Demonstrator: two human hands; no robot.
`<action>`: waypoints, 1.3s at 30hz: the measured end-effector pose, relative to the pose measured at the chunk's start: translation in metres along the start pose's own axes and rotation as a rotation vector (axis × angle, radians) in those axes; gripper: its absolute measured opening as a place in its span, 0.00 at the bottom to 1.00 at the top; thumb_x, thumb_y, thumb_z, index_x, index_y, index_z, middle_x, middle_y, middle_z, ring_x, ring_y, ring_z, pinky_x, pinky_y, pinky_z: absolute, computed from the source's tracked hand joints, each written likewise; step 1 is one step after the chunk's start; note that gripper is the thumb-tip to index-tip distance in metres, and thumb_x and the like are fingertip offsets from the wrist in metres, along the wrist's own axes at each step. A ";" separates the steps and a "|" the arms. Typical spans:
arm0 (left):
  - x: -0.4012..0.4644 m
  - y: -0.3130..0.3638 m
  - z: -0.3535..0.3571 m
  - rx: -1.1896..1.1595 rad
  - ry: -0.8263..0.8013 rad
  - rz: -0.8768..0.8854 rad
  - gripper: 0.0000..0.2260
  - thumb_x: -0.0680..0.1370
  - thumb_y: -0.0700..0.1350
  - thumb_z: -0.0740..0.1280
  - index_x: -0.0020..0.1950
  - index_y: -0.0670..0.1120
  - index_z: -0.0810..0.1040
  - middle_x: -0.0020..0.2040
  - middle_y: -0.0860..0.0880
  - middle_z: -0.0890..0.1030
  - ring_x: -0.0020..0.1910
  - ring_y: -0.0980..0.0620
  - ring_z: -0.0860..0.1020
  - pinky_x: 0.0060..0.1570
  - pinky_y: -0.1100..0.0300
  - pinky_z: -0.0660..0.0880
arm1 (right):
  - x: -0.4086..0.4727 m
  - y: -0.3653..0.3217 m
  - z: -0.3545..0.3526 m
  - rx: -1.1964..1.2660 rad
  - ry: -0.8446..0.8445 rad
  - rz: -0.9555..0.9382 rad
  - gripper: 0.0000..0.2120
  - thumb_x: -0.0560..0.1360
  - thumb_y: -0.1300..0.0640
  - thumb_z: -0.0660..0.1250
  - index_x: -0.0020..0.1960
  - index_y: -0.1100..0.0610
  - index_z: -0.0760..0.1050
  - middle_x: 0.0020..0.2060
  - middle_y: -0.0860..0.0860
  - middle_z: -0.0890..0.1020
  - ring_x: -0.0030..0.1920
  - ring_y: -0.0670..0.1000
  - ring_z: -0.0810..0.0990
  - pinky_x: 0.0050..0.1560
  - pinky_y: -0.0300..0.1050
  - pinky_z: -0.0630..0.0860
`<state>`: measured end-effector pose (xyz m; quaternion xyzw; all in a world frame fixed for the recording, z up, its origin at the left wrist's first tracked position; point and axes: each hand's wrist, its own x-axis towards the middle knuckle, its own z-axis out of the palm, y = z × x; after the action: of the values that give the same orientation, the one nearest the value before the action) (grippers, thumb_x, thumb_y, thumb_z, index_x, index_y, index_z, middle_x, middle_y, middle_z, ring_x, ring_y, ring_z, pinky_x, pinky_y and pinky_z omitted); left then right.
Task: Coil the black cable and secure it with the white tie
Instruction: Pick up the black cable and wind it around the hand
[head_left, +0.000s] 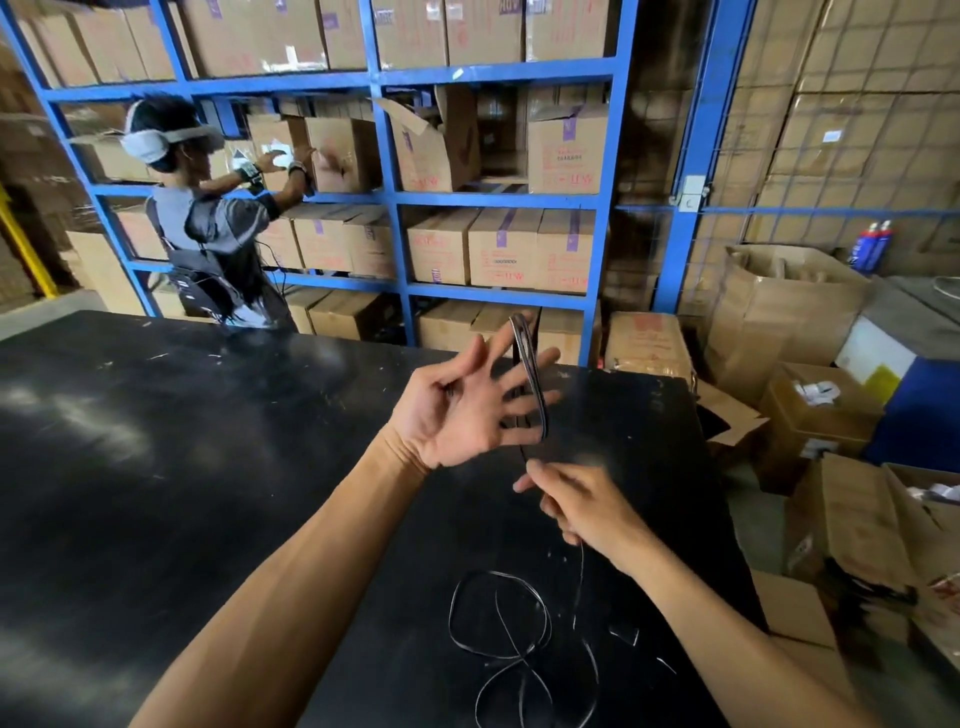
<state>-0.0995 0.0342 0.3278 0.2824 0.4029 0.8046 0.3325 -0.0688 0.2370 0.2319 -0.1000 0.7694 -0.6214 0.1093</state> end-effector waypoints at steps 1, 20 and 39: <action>0.000 0.005 -0.005 0.019 0.070 0.016 0.25 0.81 0.55 0.55 0.80 0.59 0.58 0.81 0.45 0.59 0.77 0.34 0.57 0.70 0.29 0.53 | -0.007 0.003 0.001 -0.015 -0.012 -0.018 0.15 0.82 0.44 0.65 0.46 0.50 0.87 0.28 0.47 0.73 0.25 0.47 0.66 0.24 0.40 0.64; -0.009 -0.039 -0.001 0.207 0.017 -0.436 0.22 0.81 0.59 0.58 0.76 0.64 0.66 0.79 0.53 0.62 0.77 0.39 0.58 0.69 0.44 0.61 | 0.027 -0.110 -0.068 -0.164 0.251 -0.296 0.09 0.71 0.40 0.71 0.40 0.44 0.85 0.22 0.42 0.75 0.20 0.40 0.70 0.22 0.37 0.65; -0.014 0.027 -0.040 0.032 0.363 0.089 0.20 0.80 0.56 0.57 0.70 0.56 0.74 0.72 0.43 0.68 0.69 0.36 0.64 0.63 0.38 0.66 | -0.033 -0.012 -0.016 -0.001 -0.019 -0.134 0.13 0.83 0.53 0.67 0.43 0.55 0.84 0.27 0.50 0.71 0.22 0.47 0.65 0.21 0.39 0.64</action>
<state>-0.1281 -0.0070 0.3272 0.1553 0.4562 0.8497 0.2140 -0.0417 0.2589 0.2479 -0.1572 0.7602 -0.6259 0.0748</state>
